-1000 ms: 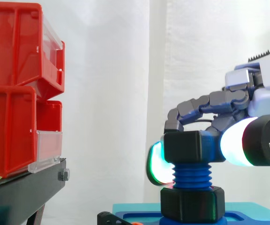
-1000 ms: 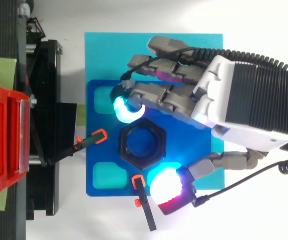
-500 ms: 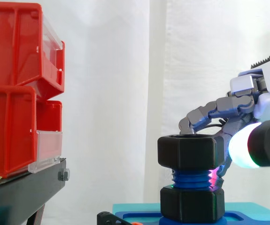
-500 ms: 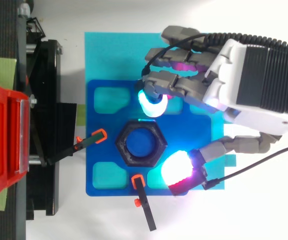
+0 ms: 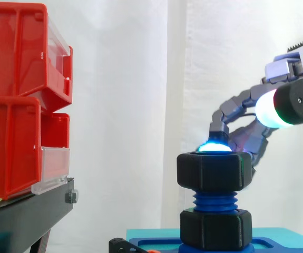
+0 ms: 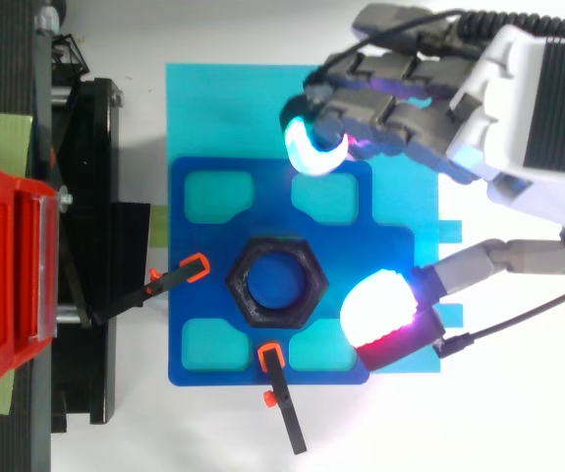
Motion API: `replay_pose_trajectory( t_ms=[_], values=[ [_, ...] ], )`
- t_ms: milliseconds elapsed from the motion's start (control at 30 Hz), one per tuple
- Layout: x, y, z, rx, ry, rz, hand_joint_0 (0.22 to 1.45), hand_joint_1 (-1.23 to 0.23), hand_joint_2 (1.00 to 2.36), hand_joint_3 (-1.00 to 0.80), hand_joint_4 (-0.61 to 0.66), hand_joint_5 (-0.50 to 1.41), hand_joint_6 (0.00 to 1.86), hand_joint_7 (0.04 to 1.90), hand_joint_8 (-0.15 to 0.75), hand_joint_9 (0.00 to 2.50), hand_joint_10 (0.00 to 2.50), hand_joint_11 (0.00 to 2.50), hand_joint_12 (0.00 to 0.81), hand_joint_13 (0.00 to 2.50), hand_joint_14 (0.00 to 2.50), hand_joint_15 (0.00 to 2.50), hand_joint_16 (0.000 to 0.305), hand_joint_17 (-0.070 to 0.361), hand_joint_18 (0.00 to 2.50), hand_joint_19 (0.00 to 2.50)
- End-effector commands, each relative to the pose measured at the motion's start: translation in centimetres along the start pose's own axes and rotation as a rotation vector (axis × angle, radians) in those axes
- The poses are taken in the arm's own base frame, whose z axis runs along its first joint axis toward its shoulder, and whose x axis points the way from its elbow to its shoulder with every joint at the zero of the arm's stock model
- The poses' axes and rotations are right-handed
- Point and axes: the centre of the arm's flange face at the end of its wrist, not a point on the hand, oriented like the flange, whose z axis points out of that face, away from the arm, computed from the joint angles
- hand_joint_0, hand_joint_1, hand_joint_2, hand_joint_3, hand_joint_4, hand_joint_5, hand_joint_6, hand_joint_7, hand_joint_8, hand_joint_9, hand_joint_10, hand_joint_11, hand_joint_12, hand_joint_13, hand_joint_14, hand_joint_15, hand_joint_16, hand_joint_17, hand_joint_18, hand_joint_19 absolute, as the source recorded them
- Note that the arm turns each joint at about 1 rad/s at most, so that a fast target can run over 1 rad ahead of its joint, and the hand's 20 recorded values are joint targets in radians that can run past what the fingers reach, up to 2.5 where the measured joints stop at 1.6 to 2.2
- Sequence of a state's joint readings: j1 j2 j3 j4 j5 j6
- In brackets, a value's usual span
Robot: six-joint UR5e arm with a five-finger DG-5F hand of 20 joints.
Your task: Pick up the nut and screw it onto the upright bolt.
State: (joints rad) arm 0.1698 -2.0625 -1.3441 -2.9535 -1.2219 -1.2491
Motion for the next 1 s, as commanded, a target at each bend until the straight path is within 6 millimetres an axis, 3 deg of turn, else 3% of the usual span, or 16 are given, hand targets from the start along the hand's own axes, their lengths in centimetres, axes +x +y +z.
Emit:
replay_pose_trajectory(
  t_ms=[0, 267, 500, 667, 733, 967],
  values=[
    [-0.9, -0.6, 0.4, -0.015, -0.018, -0.011, 0.32, -0.32, 1.0, -0.5, 0.21, -0.16, 0.5, 0.73, 0.325, 0.86, 0.0, 0.01, 0.413, 0.51, 0.0, 0.0, 0.053, 0.12, 0.25, 0.08],
    [-2.0, 0.2, 1.6, -0.099, -0.128, 0.012, 0.33, -0.33, 1.0, -0.5, 0.2, -0.17, 0.5, 0.7, 0.317, 0.79, 0.0, 0.0, 0.412, 0.46, 0.0, 0.0, 0.054, 0.12, 0.22, 0.09],
    [0.1, 1.5, 3.0, -0.132, -0.17, 0.029, 0.34, -0.33, 1.0, -0.5, 0.21, -0.16, 0.5, 0.71, 0.319, 0.78, 0.0, 0.0, 0.41, 0.45, 0.0, 0.0, 0.053, 0.12, 0.21, 0.09],
    [0.2, 2.9, 3.2, -0.119, -0.21, 0.052, 0.34, -0.31, 1.0, -0.5, 0.23, -0.12, 0.5, 0.75, 0.317, 0.76, 0.0, 0.0, 0.408, 0.39, 0.0, 0.0, 0.054, 0.122, 0.17, 0.1],
    [0.4, 3.1, 3.0, -0.086, -0.211, 0.061, 0.34, -0.3, 1.0, -0.5, 0.22, -0.11, 0.5, 0.73, 0.294, 0.62, 0.0, 0.0, 0.399, 0.24, 0.0, 0.0, 0.055, 0.124, 0.0, 0.03],
    [0.9, 3.1, 2.6, 0.001, -0.202, 0.111, 0.34, -0.25, 1.0, -0.5, 0.19, -0.11, 0.5, 0.68, 0.243, 0.35, 0.0, 0.0, 0.392, 0.0, 0.0, 0.0, 0.057, 0.127, 0.0, 0.0]
  ],
)
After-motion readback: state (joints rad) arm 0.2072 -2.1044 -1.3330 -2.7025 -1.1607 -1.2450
